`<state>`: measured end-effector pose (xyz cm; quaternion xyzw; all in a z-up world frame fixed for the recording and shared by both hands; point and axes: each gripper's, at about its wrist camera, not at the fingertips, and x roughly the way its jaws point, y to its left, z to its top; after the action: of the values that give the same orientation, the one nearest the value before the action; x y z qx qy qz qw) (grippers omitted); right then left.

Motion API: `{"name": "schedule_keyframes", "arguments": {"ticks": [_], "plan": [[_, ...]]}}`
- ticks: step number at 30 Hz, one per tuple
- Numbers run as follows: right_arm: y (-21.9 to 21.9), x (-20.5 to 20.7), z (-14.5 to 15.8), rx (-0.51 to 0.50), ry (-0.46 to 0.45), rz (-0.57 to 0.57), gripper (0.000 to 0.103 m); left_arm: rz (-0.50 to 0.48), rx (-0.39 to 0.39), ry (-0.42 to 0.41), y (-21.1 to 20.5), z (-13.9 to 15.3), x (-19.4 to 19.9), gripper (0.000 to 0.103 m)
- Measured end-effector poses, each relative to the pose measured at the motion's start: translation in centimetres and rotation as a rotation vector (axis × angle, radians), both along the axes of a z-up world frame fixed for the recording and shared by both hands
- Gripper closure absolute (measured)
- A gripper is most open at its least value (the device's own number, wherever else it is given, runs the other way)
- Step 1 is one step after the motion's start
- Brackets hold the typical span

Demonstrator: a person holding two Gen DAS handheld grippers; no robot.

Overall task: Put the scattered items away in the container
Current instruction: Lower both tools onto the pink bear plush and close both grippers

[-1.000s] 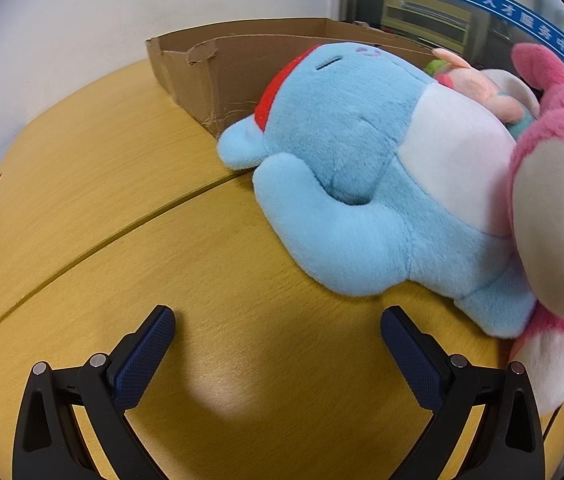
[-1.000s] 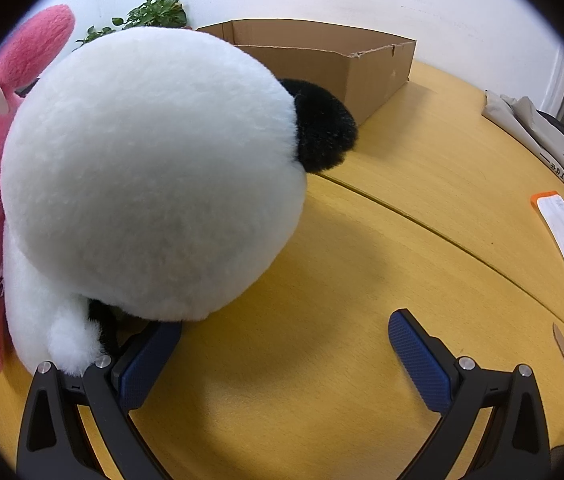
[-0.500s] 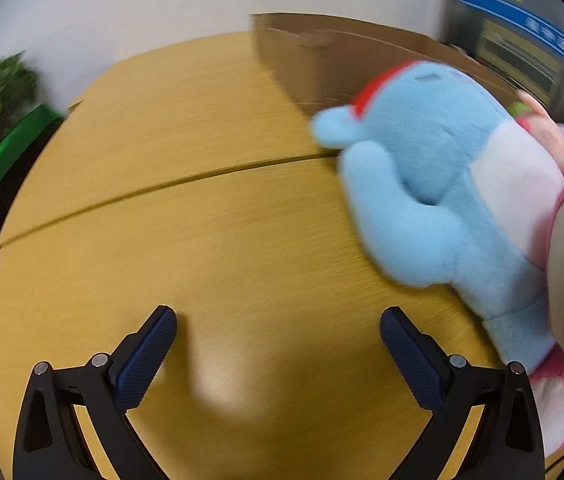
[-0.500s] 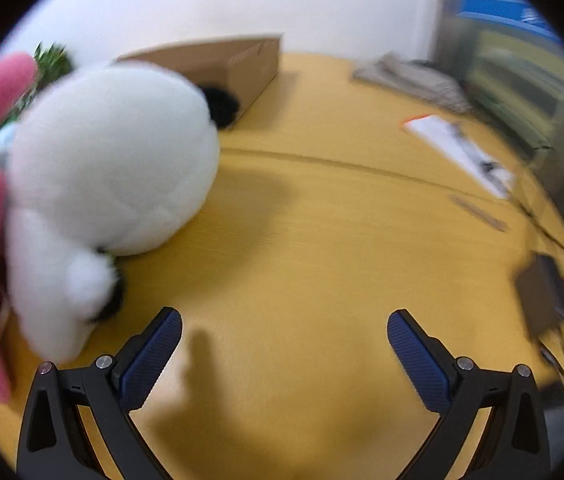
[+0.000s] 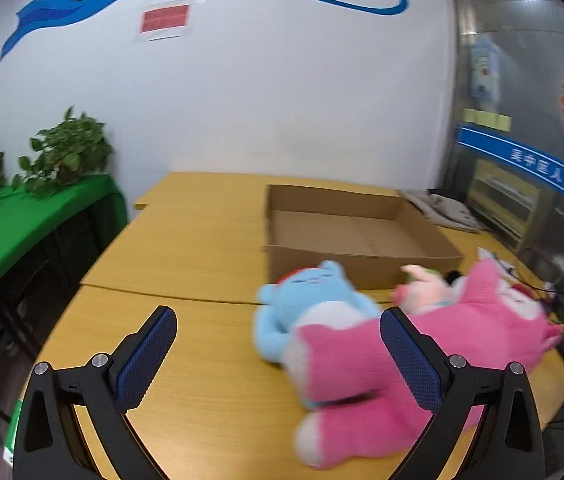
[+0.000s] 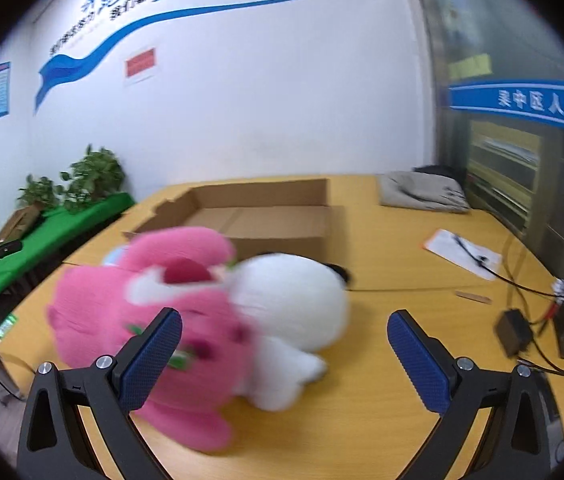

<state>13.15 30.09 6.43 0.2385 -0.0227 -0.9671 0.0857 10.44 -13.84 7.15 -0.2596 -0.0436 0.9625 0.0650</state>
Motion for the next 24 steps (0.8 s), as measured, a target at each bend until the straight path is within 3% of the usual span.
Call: {"name": "schedule_keyframes", "arguments": {"ticks": [4, 10, 15, 24], "plan": [[-4.6, 0.4, 0.8, 0.019, 0.020, 0.046, 0.000, -0.086, 0.015, -0.055, 5.3, -0.7, 0.5, 0.000], [-7.6, 0.4, -1.1, 0.025, -0.097, -0.013, 0.000, -0.117, 0.022, -0.102, 10.5, -1.9, 2.4, 0.000], [-7.2, 0.9, -2.3, 0.031, -0.146, -0.070, 0.000, -0.135, 0.020, -0.116, 11.2, -2.4, 3.1, 0.000], [-7.0, 1.0, -1.9, 0.058, -0.139, -0.087, 0.000, -0.159, 0.055, -0.152, 11.0, -3.4, 2.1, 0.000]]}}
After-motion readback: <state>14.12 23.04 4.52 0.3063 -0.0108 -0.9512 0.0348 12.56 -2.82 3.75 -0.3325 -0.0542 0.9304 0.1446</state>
